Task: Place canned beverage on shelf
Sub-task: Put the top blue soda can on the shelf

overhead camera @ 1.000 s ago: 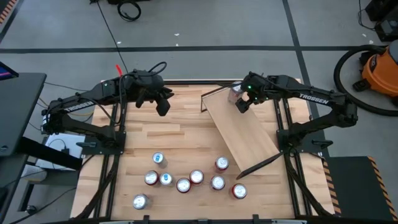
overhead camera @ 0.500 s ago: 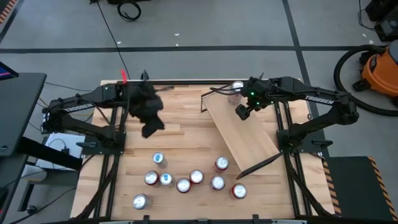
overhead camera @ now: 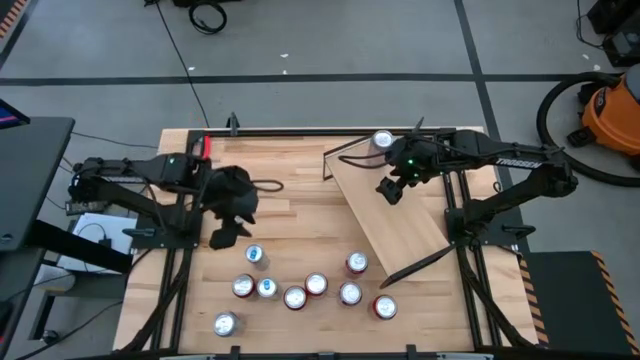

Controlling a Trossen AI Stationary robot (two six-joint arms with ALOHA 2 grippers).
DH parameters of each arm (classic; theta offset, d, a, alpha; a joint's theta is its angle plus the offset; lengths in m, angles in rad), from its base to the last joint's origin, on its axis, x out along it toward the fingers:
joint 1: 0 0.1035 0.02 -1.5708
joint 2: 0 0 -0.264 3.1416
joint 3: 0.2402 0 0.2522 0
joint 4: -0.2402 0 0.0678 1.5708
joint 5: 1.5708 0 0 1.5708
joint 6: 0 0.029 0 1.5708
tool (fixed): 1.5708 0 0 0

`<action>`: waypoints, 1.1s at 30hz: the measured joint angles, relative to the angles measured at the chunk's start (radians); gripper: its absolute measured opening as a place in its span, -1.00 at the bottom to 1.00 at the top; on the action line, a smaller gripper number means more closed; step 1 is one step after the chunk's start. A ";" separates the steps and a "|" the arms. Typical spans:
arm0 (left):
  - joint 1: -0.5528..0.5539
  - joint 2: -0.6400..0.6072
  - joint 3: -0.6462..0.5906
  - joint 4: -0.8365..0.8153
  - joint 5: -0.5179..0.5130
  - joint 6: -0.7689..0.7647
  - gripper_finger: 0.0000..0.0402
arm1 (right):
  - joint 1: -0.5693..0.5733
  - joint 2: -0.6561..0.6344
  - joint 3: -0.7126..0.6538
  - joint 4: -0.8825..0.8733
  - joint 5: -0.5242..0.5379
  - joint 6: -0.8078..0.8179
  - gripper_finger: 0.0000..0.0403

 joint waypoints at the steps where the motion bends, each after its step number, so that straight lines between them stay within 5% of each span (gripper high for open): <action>1: -0.010 0.012 0.000 -0.001 0.000 -0.003 0.14 | 0.000 0.000 0.000 0.000 -0.007 0.000 0.77; 10: -0.093 0.187 0.015 -0.013 -0.045 -0.049 0.66 | 0.066 0.000 0.003 -0.049 -0.012 -0.032 0.71; 18: -0.143 0.282 0.016 -0.027 -0.080 -0.008 0.69 | 0.125 -0.001 0.004 -0.052 0.036 -0.072 0.66; 33: -0.283 0.359 0.017 -0.021 -0.309 -0.019 0.69 | 0.139 -0.002 0.004 -0.049 0.080 -0.112 0.66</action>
